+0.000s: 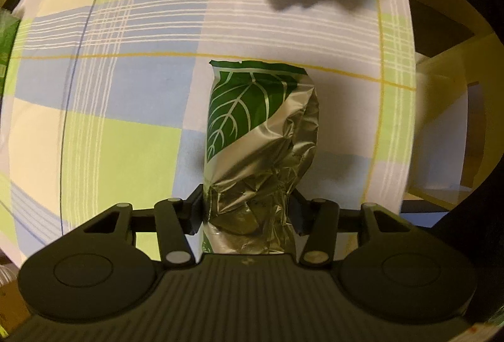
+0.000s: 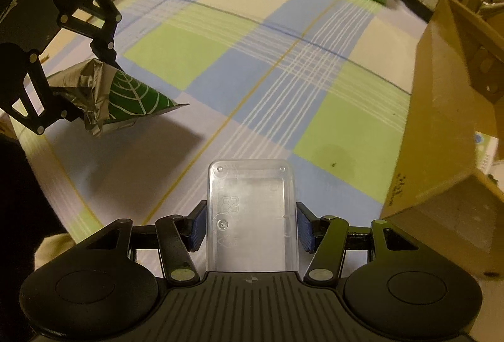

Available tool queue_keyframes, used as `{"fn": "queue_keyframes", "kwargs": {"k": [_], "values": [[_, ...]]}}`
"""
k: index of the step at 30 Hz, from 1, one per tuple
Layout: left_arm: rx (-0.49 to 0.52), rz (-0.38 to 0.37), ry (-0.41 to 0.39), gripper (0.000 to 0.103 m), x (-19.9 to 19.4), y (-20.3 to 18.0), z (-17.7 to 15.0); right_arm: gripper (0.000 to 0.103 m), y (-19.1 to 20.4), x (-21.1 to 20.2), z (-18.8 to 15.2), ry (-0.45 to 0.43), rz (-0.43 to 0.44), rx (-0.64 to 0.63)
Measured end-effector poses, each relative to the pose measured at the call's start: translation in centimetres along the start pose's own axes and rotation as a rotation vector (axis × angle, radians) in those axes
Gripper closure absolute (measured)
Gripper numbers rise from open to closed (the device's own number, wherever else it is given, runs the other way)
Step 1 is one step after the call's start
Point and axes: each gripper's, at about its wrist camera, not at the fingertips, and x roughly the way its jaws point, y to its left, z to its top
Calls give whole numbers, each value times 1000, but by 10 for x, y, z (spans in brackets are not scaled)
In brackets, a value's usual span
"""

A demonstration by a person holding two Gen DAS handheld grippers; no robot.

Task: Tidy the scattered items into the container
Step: 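Lift and carry the foil bag and clear tray with both tools toward the cardboard box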

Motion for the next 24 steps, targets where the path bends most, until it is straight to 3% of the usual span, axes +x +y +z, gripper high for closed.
{"fn": "queue_keyframes", "kwargs": {"k": [24], "values": [[-40,106,-25,56,-67,-22,40,49,-3,-89,-11,-142,-66,30]]}}
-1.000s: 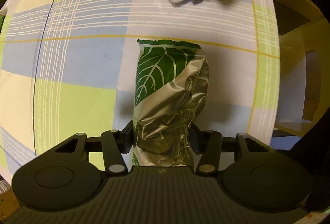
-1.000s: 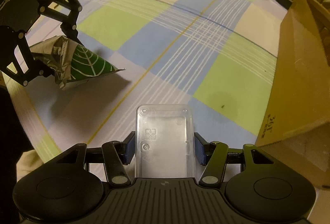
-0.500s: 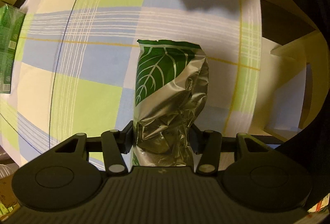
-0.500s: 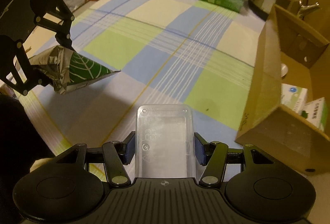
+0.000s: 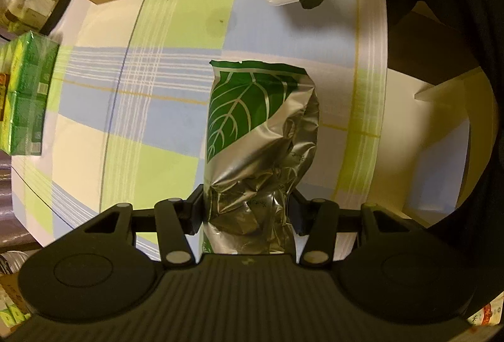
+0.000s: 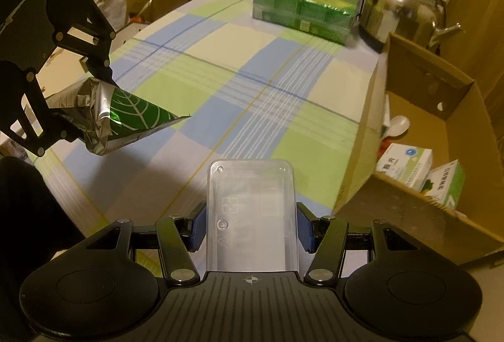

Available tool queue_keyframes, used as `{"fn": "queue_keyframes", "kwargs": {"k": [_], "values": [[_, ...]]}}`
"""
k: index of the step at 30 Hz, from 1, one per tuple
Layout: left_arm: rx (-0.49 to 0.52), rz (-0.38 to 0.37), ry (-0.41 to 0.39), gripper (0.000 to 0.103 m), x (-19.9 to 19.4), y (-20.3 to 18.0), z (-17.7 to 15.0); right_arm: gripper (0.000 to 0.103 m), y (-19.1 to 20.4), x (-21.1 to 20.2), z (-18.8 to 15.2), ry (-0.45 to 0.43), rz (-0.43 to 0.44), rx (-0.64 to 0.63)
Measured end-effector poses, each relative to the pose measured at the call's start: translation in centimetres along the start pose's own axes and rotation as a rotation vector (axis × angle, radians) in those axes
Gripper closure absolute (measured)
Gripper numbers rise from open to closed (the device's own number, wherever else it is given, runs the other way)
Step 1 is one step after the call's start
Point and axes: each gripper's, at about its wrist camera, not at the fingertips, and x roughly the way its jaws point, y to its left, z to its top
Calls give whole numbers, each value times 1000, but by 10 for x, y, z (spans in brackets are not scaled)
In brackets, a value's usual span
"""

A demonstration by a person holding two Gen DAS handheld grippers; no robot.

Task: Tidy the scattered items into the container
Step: 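Lift and carry the foil bag and clear tray with both tools toward the cardboard box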

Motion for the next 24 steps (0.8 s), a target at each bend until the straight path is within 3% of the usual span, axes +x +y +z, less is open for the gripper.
{"fn": "queue_keyframes", "kwargs": {"k": [10,24], "values": [[-22,35,-45,56,-23,13,26,49,-26,-28,11,-48,-57,19],[-71,53,-120,56,-43,38,88,49,-86,-55,19,-80,-137,74]]}}
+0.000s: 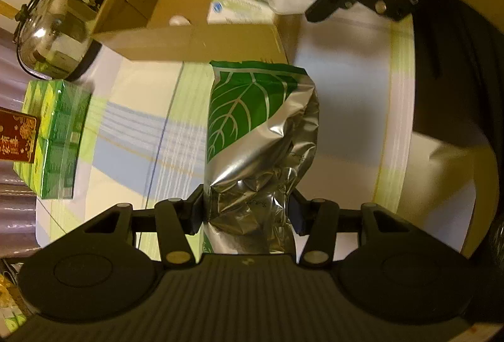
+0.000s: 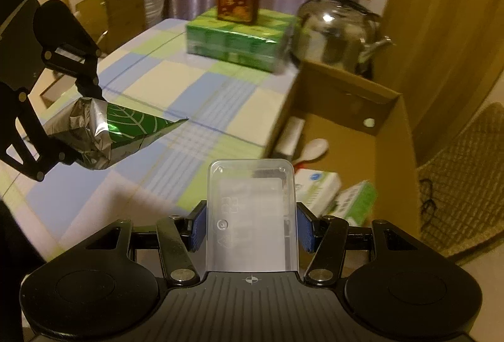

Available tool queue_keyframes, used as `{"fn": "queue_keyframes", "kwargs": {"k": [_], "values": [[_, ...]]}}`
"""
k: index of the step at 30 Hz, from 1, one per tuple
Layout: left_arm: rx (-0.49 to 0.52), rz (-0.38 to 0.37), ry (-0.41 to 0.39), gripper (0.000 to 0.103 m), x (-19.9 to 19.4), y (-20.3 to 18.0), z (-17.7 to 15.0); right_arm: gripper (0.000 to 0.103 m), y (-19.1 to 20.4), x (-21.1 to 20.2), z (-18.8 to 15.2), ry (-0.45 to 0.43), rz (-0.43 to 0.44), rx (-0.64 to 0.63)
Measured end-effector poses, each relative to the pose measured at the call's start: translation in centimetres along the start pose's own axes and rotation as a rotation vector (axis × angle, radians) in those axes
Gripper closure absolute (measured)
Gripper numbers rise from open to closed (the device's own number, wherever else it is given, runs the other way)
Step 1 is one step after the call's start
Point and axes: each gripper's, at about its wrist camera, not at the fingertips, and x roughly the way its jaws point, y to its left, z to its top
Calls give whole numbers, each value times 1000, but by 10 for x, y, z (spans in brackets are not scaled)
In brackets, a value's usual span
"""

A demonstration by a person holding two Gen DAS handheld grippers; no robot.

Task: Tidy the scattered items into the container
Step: 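Lift and carry the foil bag and clear tray with both tools toward the cardboard box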

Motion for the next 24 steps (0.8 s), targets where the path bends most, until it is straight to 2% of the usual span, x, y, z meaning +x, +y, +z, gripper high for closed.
{"fn": "queue_keyframes", "kwargs": {"k": [12,18,24], "values": [[-143,-21,-96,56,-1,39,81,49,-72,11,12,8,-56,77],[-224,-38,-114,56,8,59,115,49,-102,18,13,-1,-81,122],[-349,-78,-151,56,18,82,143,49,-124,25,13,-8,-99,166]]}}
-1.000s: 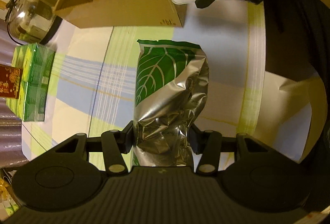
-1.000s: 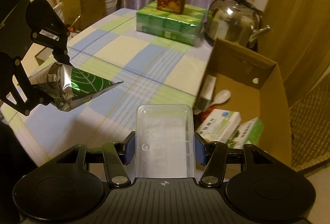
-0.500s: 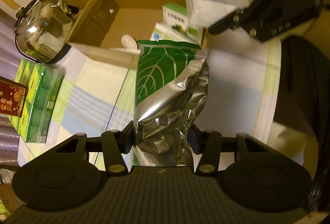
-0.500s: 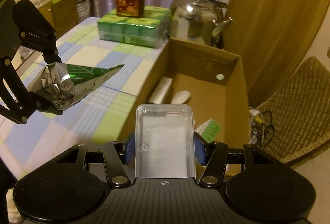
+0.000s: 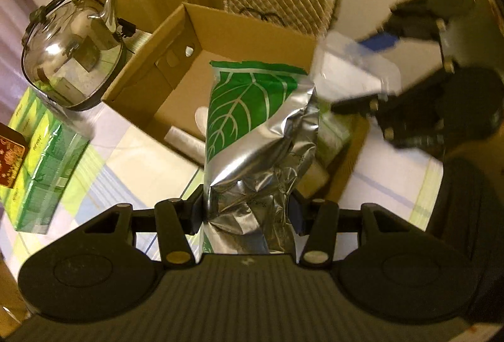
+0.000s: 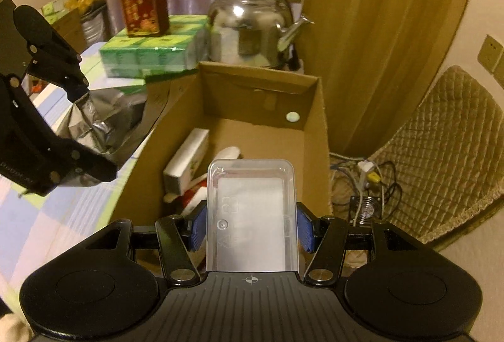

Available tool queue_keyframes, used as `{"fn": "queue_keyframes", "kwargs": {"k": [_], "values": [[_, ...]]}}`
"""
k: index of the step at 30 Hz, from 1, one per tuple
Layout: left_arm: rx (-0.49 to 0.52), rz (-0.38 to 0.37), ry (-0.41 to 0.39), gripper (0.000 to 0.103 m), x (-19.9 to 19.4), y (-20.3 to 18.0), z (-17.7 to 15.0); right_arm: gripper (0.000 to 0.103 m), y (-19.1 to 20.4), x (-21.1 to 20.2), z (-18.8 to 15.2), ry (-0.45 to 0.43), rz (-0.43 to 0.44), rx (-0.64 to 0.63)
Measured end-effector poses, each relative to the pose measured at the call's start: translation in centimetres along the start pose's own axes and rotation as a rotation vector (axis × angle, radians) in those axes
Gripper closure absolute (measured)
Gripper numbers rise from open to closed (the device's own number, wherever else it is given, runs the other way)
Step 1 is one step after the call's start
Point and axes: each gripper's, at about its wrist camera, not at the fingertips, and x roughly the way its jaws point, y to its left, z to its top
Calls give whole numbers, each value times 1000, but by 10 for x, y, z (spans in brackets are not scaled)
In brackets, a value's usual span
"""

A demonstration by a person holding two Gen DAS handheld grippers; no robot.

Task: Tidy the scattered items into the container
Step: 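Lift and carry the foil bag and clear tray with both tools toward the cardboard box, then lower the foil bag and tray into the cardboard box and open both tools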

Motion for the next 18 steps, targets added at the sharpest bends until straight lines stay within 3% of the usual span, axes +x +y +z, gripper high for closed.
{"fn": "queue_keyframes", "kwargs": {"k": [8,18], "values": [[-181,-70,-43,56,18,16,30,49,-17,14,5,-7,-2,52],[-430,-154,-82,57,43,43,43,49,-30,37,9,-4,-4,83]]}}
